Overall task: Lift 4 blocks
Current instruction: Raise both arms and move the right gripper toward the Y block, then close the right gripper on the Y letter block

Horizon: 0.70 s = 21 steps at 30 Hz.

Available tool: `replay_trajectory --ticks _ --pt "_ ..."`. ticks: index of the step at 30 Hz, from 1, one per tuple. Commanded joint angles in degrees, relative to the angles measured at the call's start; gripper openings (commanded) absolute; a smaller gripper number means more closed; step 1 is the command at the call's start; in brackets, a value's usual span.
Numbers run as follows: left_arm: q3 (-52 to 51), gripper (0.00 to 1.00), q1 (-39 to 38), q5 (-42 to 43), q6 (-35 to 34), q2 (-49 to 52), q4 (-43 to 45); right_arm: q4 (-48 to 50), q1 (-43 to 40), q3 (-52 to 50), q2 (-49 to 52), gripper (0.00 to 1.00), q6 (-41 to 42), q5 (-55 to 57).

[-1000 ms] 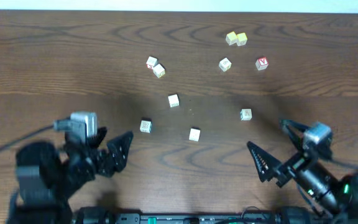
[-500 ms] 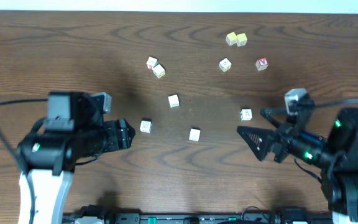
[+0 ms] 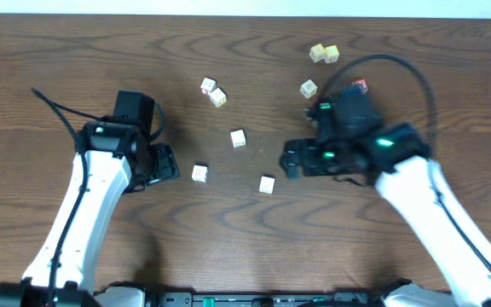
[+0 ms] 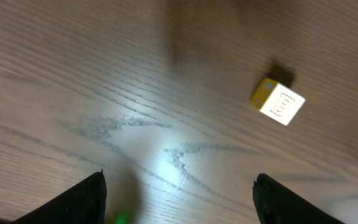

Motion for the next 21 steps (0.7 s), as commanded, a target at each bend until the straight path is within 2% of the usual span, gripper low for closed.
replay_trajectory --ticks 1,4,8,12,15,21 --pt "1.11 0.76 0.22 -2.16 -2.56 1.33 0.52 2.29 4.81 0.94 6.1 0.99 13.2 9.99" --pt "1.11 0.76 1.73 -2.16 -5.6 1.49 0.85 5.07 7.89 0.94 11.08 0.98 14.73 9.51" --pt "1.11 0.76 4.44 -2.14 -6.8 1.49 1.51 8.68 10.54 0.94 16.68 0.79 17.35 9.46" --pt "1.11 0.75 5.49 -2.12 -6.95 1.49 1.44 9.6 11.32 0.96 20.37 0.74 18.27 9.97" --pt "1.11 0.76 5.46 -2.12 -6.95 1.49 1.46 9.77 11.32 0.96 22.75 0.66 19.56 10.12" --pt "1.11 0.76 5.46 -2.12 -6.93 1.49 1.46 11.1 11.39 0.96 25.99 0.64 19.96 9.64"
